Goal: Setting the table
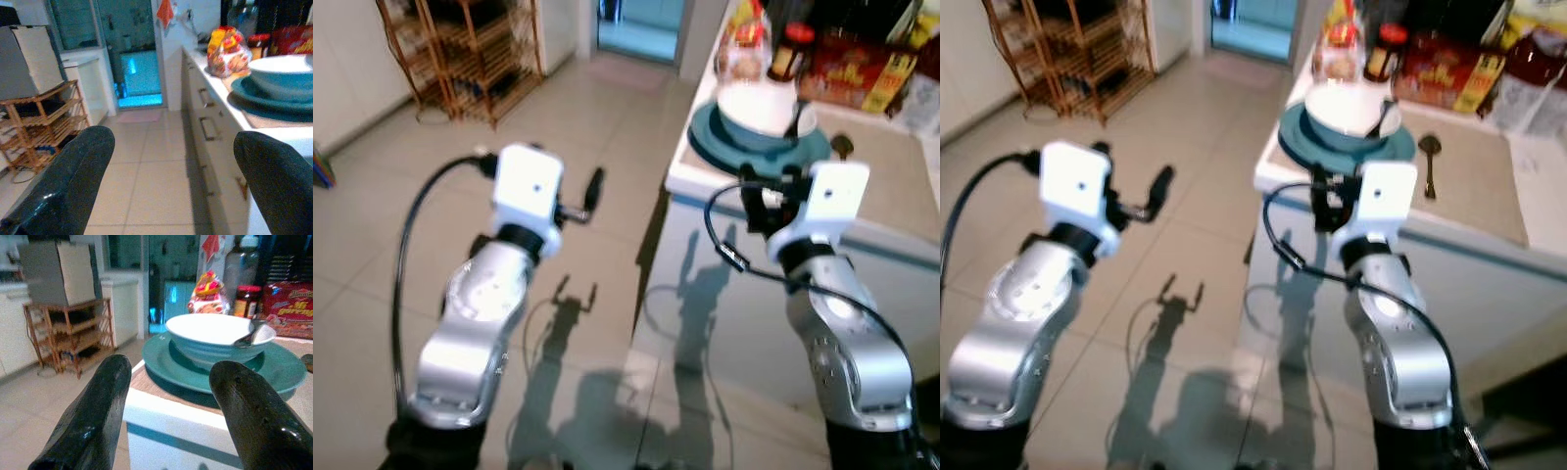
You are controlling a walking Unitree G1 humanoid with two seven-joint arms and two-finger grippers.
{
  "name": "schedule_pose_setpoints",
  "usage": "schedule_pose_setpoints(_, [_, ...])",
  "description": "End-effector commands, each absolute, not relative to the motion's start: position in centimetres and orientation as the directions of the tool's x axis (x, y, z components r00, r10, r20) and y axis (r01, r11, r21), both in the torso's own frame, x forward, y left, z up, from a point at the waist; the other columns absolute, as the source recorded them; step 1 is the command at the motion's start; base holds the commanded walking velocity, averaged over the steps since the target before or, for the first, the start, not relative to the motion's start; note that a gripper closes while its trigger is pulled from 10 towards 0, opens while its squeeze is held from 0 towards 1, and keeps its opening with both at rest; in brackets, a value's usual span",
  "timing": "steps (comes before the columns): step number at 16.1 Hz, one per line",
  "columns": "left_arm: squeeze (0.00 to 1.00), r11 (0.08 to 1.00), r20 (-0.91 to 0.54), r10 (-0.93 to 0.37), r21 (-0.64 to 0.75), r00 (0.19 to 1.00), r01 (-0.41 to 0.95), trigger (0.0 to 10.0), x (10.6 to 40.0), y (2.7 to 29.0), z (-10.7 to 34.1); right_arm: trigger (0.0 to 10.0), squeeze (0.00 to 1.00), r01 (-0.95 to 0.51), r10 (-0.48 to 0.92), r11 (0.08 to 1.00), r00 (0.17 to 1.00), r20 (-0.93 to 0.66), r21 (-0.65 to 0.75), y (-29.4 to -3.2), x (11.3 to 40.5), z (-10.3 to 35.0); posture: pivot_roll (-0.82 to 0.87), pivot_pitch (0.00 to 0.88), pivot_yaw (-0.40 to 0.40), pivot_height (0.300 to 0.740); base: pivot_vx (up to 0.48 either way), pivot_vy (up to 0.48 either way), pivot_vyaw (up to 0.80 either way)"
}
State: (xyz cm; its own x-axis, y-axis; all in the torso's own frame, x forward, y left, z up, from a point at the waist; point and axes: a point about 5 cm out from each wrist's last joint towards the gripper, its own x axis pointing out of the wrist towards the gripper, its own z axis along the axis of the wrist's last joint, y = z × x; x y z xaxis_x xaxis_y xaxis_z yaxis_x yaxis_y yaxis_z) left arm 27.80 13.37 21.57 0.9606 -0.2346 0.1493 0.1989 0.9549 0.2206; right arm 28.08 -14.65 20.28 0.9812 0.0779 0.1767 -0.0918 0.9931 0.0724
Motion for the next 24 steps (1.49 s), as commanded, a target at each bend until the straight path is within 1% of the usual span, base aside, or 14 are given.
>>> schedule_pose_setpoints(1, [0.0,0.957,0.157,-0.235,0.21,0.959,0.201,10.0,27.7,13.1,21.7,10.0,0.0,-0.065,0.05,0.996,0.975,0.219,0.064,-15.7,27.5,21.1,-0.01,0.082,-0.066,0.74,0.0,0.0,-0.79])
schedule_pose_setpoints(3, [0.0,0.962,0.167,-0.227,0.191,0.959,0.195,10.0,27.4,13.2,22.0,10.0,0.0,-0.079,0.06,0.995,0.958,0.279,0.056,-15.8,27.0,22.2,-0.01,0.091,-0.072,0.74,0.0,0.0,-0.79])
schedule_pose_setpoints(7, [0.0,0.965,0.175,-0.22,0.186,0.96,0.187,10.0,27.6,13.7,22.3,10.0,0.0,-0.025,0.015,0.998,0.982,0.191,0.051,-16.2,27.2,21.1,-0.04,0.086,-0.053,0.74,0.0,0.0,-0.79])
schedule_pose_setpoints(8, [0.0,0.961,0.184,-0.222,0.209,0.958,0.183,10.0,28.1,13.7,22.4,10.0,0.0,-0.023,0.015,0.998,0.99,0.139,0.053,-16.0,27.8,20.4,-0.03,0.093,-0.036,0.74,0.33,0.0,0.0])
schedule_pose_setpoints(10, [0.0,0.961,0.202,-0.215,0.215,0.955,0.171,10.0,28.4,13.6,23.3,10.0,0.0,-0.044,0.037,0.996,0.994,0.102,0.072,-15.7,28.1,19.8,0.0,0.08,-0.042,0.74,0.334,0.0,0.0])
schedule_pose_setpoints(12, [0.0,0.963,0.216,-0.206,0.219,0.954,0.159,10.0,28.6,13.8,24.3,10.0,0.0,-0.085,0.071,0.992,0.988,0.14,0.095,-15.3,28.7,20.6,0.03,0.084,-0.043,0.74,0.341,0.0,0.0])
schedule_pose_setpoints(13, [0.0,0.96,0.212,-0.196,0.242,0.957,0.143,10.0,28.9,14.3,24.9,10.0,0.0,-0.138,0.119,0.985,0.978,0.17,0.105,-14.6,29.3,21.2,0.03,0.088,-0.039,0.74,0.341,0.0,0.0])
schedule_pose_setpoints(14, [0.0,0.96,0.222,-0.182,0.252,0.958,0.125,10.0,29.1,14.7,25.4,10.0,0.0,-0.174,0.157,0.981,0.97,0.186,0.083,-14.1,29.6,21.5,0.02,0.081,-0.036,0.74,0.341,0.0,0.0])
schedule_pose_setpoints(15, [0.0,0.963,0.234,-0.185,0.238,0.954,0.128,10.0,29.3,14.8,25.8,10.0,0.0,-0.192,0.176,0.979,0.965,0.196,0.065,-13.9,29.8,21.9,0.02,0.082,-0.036,0.74,0.341,0.0,0.0])
schedule_pose_setpoints(17, [0.0,0.979,0.208,-0.149,0.168,0.967,0.114,10.0,30.0,15.2,26.3,10.0,0.0,-0.21,0.192,0.975,0.959,0.206,0.07,-14.1,30.2,22.6,0.01,0.082,-0.056,0.74,0.317,0.0,0.0])
schedule_pose_setpoints(19, [0.0,0.979,0.228,-0.151,0.167,0.962,0.114,10.0,30.6,15.2,27.0,10.0,0.0,-0.224,0.207,0.973,0.955,0.213,0.061,-14.3,30.3,22.7,0.01,0.079,-0.074,0.74,0.291,0.0,0.0])
schedule_pose_setpoints(20, [0.03,0.98,0.238,-0.151,0.162,0.959,0.115,10.0,30.8,15.3,27.4,10.0,0.0,-0.227,0.21,0.972,0.954,0.216,0.055,-14.4,30.4,22.7,0.01,0.076,-0.079,0.74,0.289,0.0,0.0])
schedule_pose_setpoints(21, [0.16,0.982,0.248,-0.141,0.156,0.958,0.104,10.0,30.9,15.5,27.8,10.0,0.0,-0.227,0.211,0.972,0.953,0.218,0.052,-14.5,30.5,22.8,0.01,0.075,-0.078,0.74,0.289,0.0,0.0])
schedule_pose_setpoints(24, [0.12,0.985,0.255,-0.135,0.14,0.957,0.101,10.0,31.5,16.0,28.8,10.0,0.0,-0.245,0.23,0.968,0.949,0.214,0.047,-14.6,30.5,22.8,0.01,0.074,-0.068,0.74,0.271,0.0,0.0])
